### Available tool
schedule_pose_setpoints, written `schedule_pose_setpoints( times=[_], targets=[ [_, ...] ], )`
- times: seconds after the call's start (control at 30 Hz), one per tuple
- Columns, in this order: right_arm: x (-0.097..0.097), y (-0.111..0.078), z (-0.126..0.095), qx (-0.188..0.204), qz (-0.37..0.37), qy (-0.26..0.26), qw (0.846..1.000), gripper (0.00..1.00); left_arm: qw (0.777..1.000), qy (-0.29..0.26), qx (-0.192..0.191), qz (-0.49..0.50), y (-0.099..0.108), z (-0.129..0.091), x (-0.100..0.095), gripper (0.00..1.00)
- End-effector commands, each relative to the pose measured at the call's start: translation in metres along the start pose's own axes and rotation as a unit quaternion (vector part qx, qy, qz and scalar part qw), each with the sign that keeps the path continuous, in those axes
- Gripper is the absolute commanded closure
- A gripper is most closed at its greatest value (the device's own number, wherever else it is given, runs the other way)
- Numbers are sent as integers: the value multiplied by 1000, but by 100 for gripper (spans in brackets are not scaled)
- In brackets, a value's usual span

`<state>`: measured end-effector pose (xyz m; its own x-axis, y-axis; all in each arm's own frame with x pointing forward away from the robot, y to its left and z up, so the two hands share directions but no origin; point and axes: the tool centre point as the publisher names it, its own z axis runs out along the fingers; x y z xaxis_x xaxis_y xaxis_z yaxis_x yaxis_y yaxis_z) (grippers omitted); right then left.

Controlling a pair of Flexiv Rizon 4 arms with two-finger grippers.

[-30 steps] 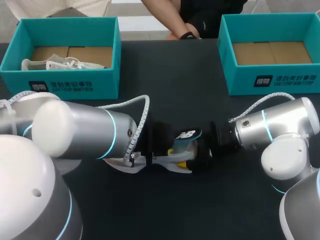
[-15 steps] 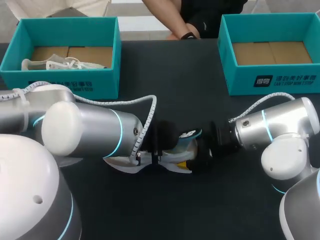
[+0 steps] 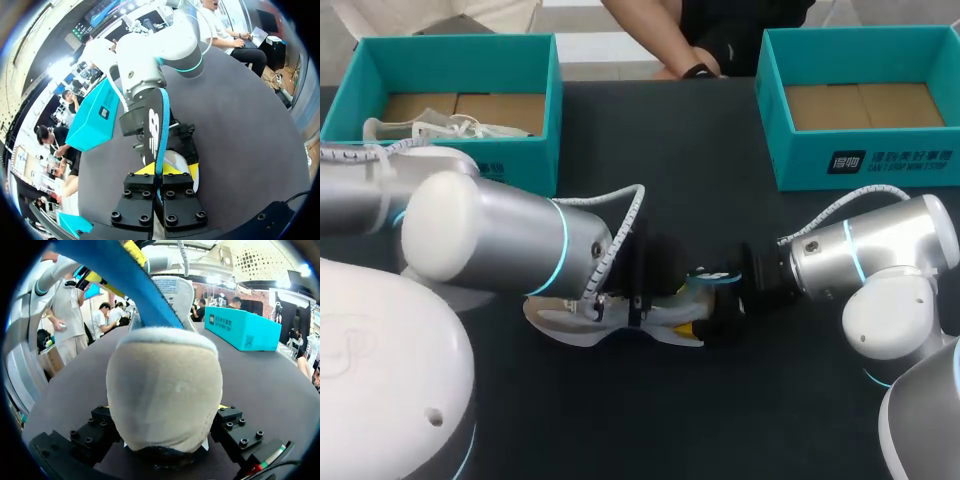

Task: Take the shoe out of the shoebox, open the shoe tongue, remove and reinsert the insole, then place the shoe into the shoebox

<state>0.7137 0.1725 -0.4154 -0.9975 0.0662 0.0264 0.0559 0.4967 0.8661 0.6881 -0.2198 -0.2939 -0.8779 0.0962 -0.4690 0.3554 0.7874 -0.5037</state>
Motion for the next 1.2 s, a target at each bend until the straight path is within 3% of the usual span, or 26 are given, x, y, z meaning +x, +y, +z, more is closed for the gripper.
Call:
schedule_pose_setpoints(
  times=[0.03, 0.27, 0.5, 0.6, 0.73, 0.87, 1.2],
  targets=[
    [-1, -1, 5, 3, 0, -1, 1000, 100, 998, 58, -3, 10, -3, -16, -12, 100],
    [-1, -1, 5, 3, 0, -1, 1000, 100, 995, 95, 32, 25, -11, -25, -22, 100],
    [-1, -1, 5, 3, 0, -1, 1000, 100, 985, 121, 98, 72, -32, -44, -44, 100],
    [-1, -1, 5, 3, 0, -1, 1000, 100, 975, 136, 152, 91, -40, -53, -56, 100],
    [-1, -1, 5, 3, 0, -1, 1000, 100, 971, 131, 169, 108, -49, -66, -70, 100],
    [-1, -1, 5, 3, 0, -1, 1000, 100, 948, 130, 262, 126, -55, -76, -81, 100],
    [-1, -1, 5, 3, 0, -1, 1000, 100, 903, 143, 360, 183, -76, -103, -106, 100]
  ],
)
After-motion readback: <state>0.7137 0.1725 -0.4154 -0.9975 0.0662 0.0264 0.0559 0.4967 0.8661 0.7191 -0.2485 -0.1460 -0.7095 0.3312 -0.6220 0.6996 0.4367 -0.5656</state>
